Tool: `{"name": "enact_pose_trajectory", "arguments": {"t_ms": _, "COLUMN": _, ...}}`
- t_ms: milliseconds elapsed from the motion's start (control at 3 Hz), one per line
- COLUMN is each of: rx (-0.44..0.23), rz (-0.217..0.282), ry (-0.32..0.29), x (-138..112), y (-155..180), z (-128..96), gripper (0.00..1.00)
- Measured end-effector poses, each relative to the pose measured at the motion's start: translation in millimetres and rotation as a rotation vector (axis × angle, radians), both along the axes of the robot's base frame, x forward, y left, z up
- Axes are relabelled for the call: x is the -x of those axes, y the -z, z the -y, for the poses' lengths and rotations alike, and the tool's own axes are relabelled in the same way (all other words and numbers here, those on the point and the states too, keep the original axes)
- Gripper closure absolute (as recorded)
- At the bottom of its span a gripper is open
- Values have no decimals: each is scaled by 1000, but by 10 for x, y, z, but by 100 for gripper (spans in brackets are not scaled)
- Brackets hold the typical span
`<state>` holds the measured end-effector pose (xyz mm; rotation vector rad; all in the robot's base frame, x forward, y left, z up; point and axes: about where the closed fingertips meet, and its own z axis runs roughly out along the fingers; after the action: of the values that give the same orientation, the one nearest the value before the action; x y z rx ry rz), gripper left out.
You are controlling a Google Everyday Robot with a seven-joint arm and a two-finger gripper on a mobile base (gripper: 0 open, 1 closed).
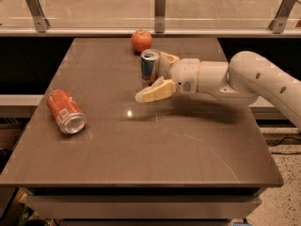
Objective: Knock redbull can over
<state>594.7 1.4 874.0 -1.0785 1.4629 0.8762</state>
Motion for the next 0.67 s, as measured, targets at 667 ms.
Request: {"name": "enact_pose_trajectory", "arguments": {"t_ms": 667, "rx": -58, "rz": 10, "ry": -26, "x": -10, "y": 94, "z": -140, "gripper": 41}}
